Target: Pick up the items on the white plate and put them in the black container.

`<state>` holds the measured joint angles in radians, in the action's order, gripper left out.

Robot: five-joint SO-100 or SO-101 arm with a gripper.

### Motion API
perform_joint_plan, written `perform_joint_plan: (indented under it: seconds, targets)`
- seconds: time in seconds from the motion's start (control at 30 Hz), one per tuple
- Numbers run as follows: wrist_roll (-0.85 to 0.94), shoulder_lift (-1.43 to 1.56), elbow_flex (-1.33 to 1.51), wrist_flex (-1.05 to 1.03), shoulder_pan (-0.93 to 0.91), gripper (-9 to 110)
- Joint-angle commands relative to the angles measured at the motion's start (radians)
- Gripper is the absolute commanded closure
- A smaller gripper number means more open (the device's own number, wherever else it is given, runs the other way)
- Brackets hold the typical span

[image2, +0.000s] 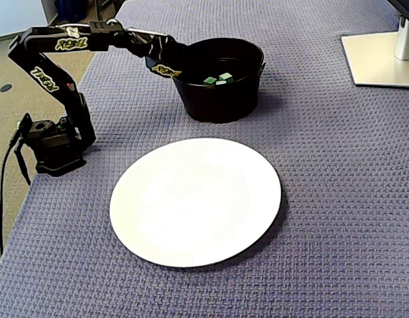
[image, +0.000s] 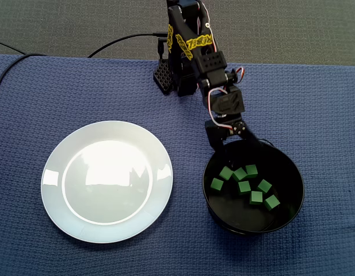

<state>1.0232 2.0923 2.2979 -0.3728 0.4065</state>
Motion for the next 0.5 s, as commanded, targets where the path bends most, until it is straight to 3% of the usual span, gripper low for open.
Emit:
perform_joint_plan:
  seconds: [0.0,0.27,0.47]
  targets:
    - [0.106,0.163,-0.336,-0.325,-0.041,67]
    - [0.431,0.523,-0.673,-0.834,-0.187,98]
    - [0.663,0.939,-0.318,-1.143,-0.347,101]
